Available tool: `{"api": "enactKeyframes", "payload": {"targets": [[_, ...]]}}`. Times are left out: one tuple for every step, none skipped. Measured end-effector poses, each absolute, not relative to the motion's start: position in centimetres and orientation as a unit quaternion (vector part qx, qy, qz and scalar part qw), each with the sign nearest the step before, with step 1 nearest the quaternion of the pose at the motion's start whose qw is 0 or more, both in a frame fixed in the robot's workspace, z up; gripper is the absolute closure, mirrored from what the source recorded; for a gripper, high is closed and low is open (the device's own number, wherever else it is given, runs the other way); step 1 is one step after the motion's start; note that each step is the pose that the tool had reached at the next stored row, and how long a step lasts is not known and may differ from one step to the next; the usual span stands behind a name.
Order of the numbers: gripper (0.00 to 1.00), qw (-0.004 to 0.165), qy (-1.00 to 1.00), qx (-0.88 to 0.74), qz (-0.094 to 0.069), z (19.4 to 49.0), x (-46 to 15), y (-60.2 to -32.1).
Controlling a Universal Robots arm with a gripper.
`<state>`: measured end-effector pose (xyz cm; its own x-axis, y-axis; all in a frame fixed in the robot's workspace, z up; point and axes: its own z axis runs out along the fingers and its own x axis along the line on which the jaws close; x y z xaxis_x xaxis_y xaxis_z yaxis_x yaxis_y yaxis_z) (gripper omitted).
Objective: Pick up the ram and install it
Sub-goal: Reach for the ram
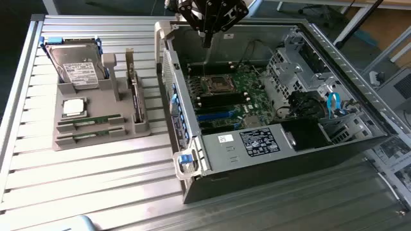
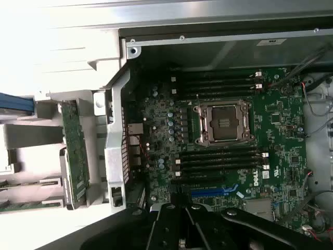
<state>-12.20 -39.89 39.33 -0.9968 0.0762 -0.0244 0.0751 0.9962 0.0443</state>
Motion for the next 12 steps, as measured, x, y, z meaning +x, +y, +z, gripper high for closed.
{"api": "enactKeyframes", "payload": {"targets": [[0.89,0.013,0.999,0.038,0.022,39.33,-12.2,-39.89],[0.89,0.013,0.999,0.038,0.022,39.33,-12.2,-39.89],[0.89,0.013,0.999,0.038,0.022,39.33,-12.2,-39.89],[0.89,0.013,0.999,0.038,0.022,39.33,-12.22,-39.89],[0.89,0.013,0.999,0.038,0.022,39.33,-12.25,-39.89],[0.89,0.013,0.999,0.038,0.022,39.33,-12.33,-39.9],[0.89,0.013,0.999,0.038,0.022,39.33,-12.39,-39.9],[0.89,0.013,0.999,0.038,0.022,39.33,-12.45,-39.9],[0.89,0.013,0.999,0.038,0.022,39.33,-12.53,-39.89],[0.89,0.013,0.999,0.038,0.022,39.33,-12.61,-39.89],[0.89,0.013,0.999,0.038,0.022,39.33,-12.69,-39.9],[0.89,0.013,0.999,0.038,0.022,39.33,-12.81,-39.9]]}}
